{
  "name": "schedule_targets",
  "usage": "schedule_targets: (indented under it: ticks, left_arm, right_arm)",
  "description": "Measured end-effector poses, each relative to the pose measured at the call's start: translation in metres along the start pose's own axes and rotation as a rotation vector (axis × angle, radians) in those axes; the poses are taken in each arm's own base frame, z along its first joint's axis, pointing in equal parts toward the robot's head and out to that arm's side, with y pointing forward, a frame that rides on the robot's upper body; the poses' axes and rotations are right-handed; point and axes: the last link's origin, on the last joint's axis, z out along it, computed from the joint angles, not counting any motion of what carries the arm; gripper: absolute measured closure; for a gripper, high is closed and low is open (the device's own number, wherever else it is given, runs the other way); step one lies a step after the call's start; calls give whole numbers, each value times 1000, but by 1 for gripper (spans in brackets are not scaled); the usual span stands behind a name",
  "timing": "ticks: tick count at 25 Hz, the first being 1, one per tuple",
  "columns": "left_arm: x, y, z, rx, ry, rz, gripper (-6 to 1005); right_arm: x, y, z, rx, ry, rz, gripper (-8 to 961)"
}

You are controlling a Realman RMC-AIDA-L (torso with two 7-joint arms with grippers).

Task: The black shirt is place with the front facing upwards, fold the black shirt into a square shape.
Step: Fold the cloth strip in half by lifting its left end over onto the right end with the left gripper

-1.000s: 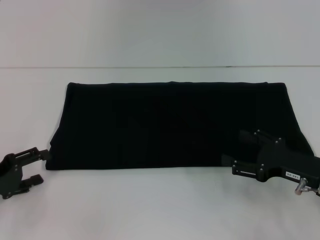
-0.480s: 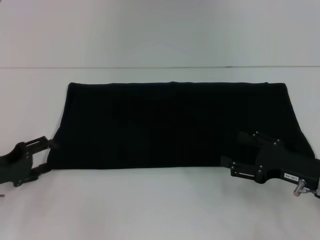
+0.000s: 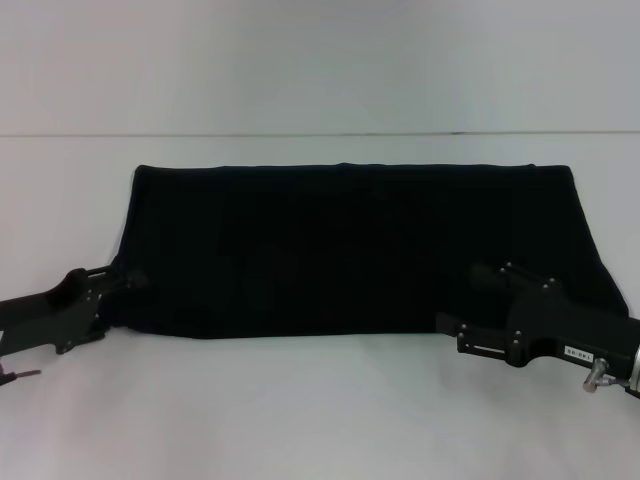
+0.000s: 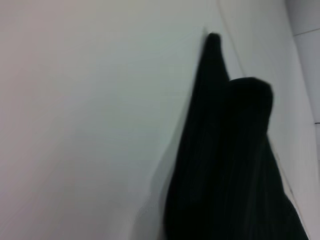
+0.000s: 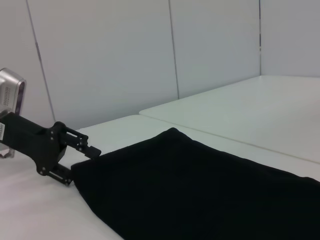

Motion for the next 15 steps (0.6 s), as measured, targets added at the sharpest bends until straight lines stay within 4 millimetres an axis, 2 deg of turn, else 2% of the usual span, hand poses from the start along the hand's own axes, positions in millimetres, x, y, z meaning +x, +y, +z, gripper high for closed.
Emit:
schedule_targets:
  ticks: [5,10,15]
  left_arm:
    - [-1,2,3,-6,-4,45,255]
    - [-1,3,3,-7,3,44,500]
    - [1,2,3,-4,9,48,670]
  right_arm:
    - [0,1,0,-5,-3,0,29]
    - [1,2,-1,-7,-1,0,29]
    - [2,4,0,-19,5,-5,29]
